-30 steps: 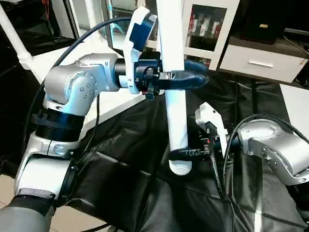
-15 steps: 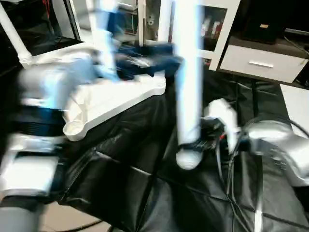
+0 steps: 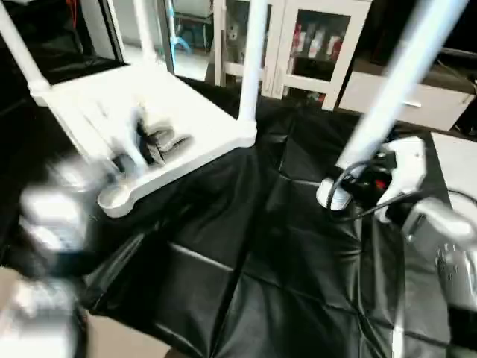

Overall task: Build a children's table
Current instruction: Pick table leg

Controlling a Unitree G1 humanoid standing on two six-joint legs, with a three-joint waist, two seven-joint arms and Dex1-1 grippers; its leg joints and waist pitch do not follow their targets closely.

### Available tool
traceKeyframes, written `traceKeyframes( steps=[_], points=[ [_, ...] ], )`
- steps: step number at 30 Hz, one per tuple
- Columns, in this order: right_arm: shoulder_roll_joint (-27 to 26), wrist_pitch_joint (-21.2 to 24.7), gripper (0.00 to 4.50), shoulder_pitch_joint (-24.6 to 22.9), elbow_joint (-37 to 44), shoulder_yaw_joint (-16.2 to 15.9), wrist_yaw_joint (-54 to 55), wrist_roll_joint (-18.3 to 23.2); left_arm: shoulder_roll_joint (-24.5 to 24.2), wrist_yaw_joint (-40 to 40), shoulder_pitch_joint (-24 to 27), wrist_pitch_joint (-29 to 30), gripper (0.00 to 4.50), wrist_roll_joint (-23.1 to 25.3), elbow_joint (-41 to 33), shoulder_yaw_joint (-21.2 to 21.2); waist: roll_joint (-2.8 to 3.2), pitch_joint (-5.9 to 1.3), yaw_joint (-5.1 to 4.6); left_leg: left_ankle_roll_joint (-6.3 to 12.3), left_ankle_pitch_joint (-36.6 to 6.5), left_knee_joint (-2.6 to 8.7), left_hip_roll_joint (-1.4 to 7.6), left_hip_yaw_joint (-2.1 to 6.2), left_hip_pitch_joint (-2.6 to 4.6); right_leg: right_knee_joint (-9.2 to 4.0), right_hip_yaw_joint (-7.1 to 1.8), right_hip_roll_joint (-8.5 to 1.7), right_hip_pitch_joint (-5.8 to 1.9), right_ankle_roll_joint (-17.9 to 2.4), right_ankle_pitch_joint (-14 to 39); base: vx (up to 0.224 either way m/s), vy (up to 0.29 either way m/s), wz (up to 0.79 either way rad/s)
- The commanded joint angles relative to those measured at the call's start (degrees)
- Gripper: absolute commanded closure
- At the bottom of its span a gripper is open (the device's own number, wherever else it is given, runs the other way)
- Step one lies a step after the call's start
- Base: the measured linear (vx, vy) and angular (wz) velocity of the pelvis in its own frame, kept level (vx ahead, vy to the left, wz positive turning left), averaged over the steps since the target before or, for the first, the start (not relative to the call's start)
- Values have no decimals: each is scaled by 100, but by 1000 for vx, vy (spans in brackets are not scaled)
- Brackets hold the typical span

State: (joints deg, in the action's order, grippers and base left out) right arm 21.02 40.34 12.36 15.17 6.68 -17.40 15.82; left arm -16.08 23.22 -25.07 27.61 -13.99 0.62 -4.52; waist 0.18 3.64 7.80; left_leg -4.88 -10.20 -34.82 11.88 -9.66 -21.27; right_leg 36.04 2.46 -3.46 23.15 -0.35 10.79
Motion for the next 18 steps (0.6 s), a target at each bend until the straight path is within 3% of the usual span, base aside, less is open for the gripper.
traceKeyframes(
  steps=[1,2,3,4,5,6,7,8,9,10,11,12,13,14,15,16,17,18],
  points=[
    [-50,-117,264,-110,337,-77,279,-257,49,-549,162,-375,145,456,-253,178,92,-424,-55,-280,-1136,422,45,27,51,-458,-211,-320,-300,-693,1070,0,0,0],
    [-300,-130,264,-207,495,151,448,-91,216,-755,327,-369,145,482,-316,208,31,-403,-72,-148,-1281,408,15,-14,32,-532,-271,-394,-316,-562,1490,0,0,0],
    [-311,-133,264,-210,501,161,456,-85,221,-759,333,-364,145,480,-318,208,10,-402,-63,-41,-1273,394,-7,-26,12,-560,-300,-454,-336,-528,1759,0,0,0],
    [-335,-202,264,-234,552,150,531,-137,222,-805,388,-490,145,583,-302,250,-21,-403,-29,237,-1091,331,-47,-27,-50,-661,-395,-614,-382,-390,2410,0,0,0],
    [-354,-279,264,-260,572,124,542,-149,255,-922,436,-655,145,713,-223,282,-31,-411,38,533,-848,156,-51,31,-99,-766,-590,-882,-424,-258,2981,0,0,0],
    [-361,-320,264,-281,590,93,559,-166,278,-957,464,-704,145,745,-196,276,-44,-410,77,694,-741,28,-55,83,-148,-830,-714,-1056,-450,-186,3260,0,0,0],
    [-425,-477,264,-382,665,-55,673,-270,349,-1165,583,-1081,145,956,-64,245,-41,-415,141,852,-574,-136,-7,202,-234,-887,-870,-1284,-473,-194,3603,-20,69,-3],
    [-461,-530,264,-426,695,-115,729,-316,368,-1256,628,-1260,145,1048,-13,224,-101,-410,171,933,-522,-259,-2,329,-353,-883,-951,-1398,-502,-289,3560,-20,69,-3],
    [-572,-689,264,-505,618,-223,736,-375,495,-1509,681,-1357,145,1145,49,176,-42,-411,190,941,-466,-243,21,364,-325,-897,-918,-1395,-462,-433,3462,-16,126,-3],
    [-678,-770,264,-576,501,-310,717,-387,578,-1687,736,-1497,145,1237,101,178,-87,-392,135,1221,-403,31,-26,284,-214,-814,-626,-1013,-322,-716,2761,-13,174,4],
    [-766,-790,264,-636,387,-401,724,-427,661,-1842,798,-1488,145,1262,108,183,-148,-397,78,1363,-467,130,-62,218,-146,-756,-521,-833,-264,-736,2584,-13,174,4],
    [-782,-810,264,-644,360,-424,725,-443,676,-1880,807,-1470,145,1267,101,180,-64,-411,42,1505,-569,206,-67,196,-66,-711,-448,-744,-225,-766,2456,-11,193,12],
    [-900,-931,264,-679,195,-512,694,-460,733,-2085,855,-1457,145,1336,35,176,38,-465,-160,1976,-762,407,-130,110,208,-497,-141,-321,-72,-667,1799,-29,203,7],
    [-968,-1010,264,-687,90,-553,698,-471,739,-2131,897,-1364,145,1350,-72,184,81,-468,-214,2079,-853,473,-125,119,286,-397,12,-205,-12,-585,1652,-29,203,7],
    [-1013,-1057,264,-693,34,-579,706,-471,734,-2145,926,-1305,145,1359,-152,188,132,-422,-337,2093,-1172,700,-118,78,283,22,308,64,107,-337,1353,-53,229,7],
    [-1099,-1072,264,-669,17,-575,711,-406,724,-2164,903,-1312,145,1366,-230,156,215,-415,-335,2024,-1373,819,-104,55,244,296,410,108,127,-195,1220,-67,222,12],
    [-1170,-1067,264,-640,18,-565,738,-356,721,-2136,864,-1251,145,1328,-284,125,195,-396,-371,1545,-1981,855,164,-154,321,401,451,-73,181,-43,982,-111,295,1],
    [-1197,-1072,264,-615,20,-573,764,-350,709,-2131,821,-1248,145,1351,-290,113,-55,-366,-295,505,-2922,863,344,-517,451,246,409,-290,214,-217,1146,-83,174,-5]
  ],
)
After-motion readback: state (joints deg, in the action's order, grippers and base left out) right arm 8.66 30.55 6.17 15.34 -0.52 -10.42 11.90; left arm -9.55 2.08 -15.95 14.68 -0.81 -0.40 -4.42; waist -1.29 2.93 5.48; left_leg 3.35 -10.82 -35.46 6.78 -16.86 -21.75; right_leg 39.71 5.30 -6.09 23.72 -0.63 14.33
